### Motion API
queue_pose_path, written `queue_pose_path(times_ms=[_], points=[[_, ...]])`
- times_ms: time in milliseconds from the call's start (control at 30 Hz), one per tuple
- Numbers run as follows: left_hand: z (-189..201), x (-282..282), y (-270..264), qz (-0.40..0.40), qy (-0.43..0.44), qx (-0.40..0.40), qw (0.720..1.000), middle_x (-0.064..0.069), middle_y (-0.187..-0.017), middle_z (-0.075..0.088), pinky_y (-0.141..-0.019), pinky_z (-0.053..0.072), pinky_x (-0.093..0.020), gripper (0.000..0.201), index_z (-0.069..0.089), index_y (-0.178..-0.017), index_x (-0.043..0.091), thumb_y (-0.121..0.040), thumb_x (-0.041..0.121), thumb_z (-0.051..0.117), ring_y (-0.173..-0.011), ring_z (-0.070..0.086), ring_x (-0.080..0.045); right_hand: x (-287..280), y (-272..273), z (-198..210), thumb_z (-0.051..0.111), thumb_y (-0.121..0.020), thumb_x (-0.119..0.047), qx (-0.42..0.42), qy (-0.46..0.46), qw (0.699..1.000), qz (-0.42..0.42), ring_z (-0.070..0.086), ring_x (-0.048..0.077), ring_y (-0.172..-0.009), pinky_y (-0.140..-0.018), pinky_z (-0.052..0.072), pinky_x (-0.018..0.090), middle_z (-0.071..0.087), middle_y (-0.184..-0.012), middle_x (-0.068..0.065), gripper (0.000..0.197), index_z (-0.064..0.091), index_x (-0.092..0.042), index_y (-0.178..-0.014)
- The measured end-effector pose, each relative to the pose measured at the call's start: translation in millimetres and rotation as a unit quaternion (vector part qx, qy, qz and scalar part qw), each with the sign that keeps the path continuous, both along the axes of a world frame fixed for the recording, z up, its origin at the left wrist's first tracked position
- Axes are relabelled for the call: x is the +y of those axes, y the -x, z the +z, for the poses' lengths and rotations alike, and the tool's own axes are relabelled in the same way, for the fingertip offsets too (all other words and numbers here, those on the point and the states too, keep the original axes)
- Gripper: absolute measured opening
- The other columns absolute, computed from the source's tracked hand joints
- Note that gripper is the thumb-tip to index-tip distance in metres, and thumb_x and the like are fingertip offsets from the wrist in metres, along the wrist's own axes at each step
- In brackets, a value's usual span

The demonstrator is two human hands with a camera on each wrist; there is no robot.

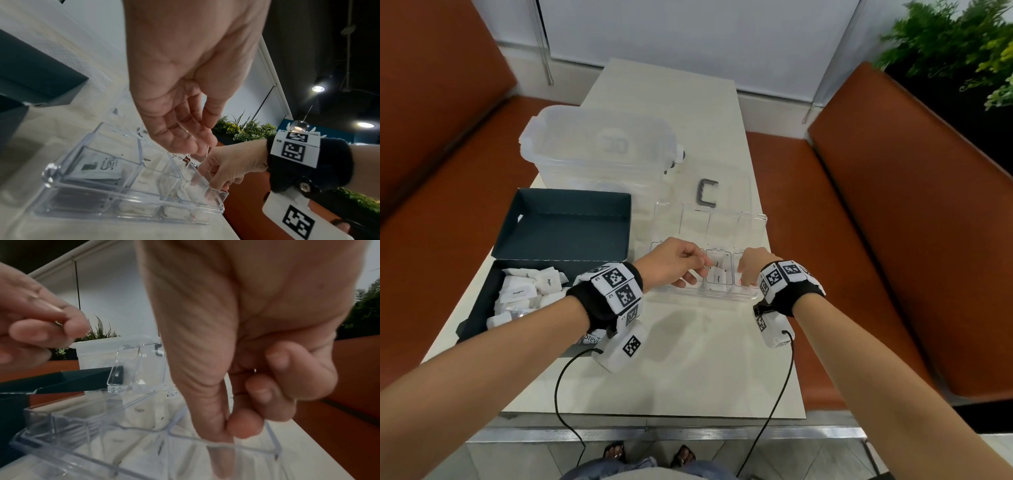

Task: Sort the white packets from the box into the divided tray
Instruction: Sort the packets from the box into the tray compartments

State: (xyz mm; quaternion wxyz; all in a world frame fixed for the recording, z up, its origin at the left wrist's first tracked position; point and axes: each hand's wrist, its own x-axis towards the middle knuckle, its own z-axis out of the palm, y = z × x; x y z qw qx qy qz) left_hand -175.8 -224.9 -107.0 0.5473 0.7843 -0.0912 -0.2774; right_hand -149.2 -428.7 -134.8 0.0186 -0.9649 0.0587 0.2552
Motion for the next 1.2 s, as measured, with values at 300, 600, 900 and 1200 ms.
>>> queue_pose_path(times_ms=[300,600,900,1200], points=[[6.3,42.1,3.2,-0.001,-0.012,-0.013,1.000,0.001,-0.090,0.072,-0.064,0.052,-0.020,0.018,0.068,-0.106,0.013,-0.099,0.017,0.051,-0.073,0.064,-0.011,-0.5,10.3,66.0,0.062,-0.091,-0.028,-0.091,-0.134,0.986,-0.026,0.065,0.013,-0.071,-0.071,0.055,0.029,0.067,-0.080,0.000,0.032,0.059,-0.020,-0.122],[27.4,136.3,5.4,0.042,-0.075,-0.046,0.995,0.004,-0.092,0.074,-0.065,0.054,-0.018,0.015,0.068,-0.105,0.022,-0.099,0.025,0.054,-0.076,0.067,-0.006,104.0,16.9,105.1,0.064,-0.089,-0.028,-0.130,-0.282,0.938,0.151,0.063,-0.001,-0.055,-0.051,0.039,0.006,0.071,-0.076,-0.006,0.022,0.066,-0.026,-0.110],[9.6,216.9,8.1,-0.002,-0.248,-0.019,0.969,0.000,-0.102,0.070,-0.067,0.051,-0.024,0.021,0.063,-0.113,0.018,-0.098,0.025,0.051,-0.084,0.066,-0.014,233.0,15.2,58.8,0.059,-0.091,-0.014,-0.054,-0.289,0.923,0.250,0.063,0.009,-0.056,-0.064,0.054,0.017,0.068,-0.075,-0.001,0.016,0.068,-0.012,-0.104],[-5.5,229.9,6.5,-0.091,-0.508,-0.169,0.840,-0.021,-0.106,0.063,-0.069,0.048,-0.034,0.011,0.056,-0.094,0.001,-0.095,0.010,0.048,-0.088,0.062,-0.034,285.5,21.0,6.0,0.053,-0.093,-0.010,-0.010,-0.069,0.959,0.273,0.052,0.027,-0.079,-0.070,0.044,0.030,0.064,-0.097,0.015,0.014,0.059,0.002,-0.095]])
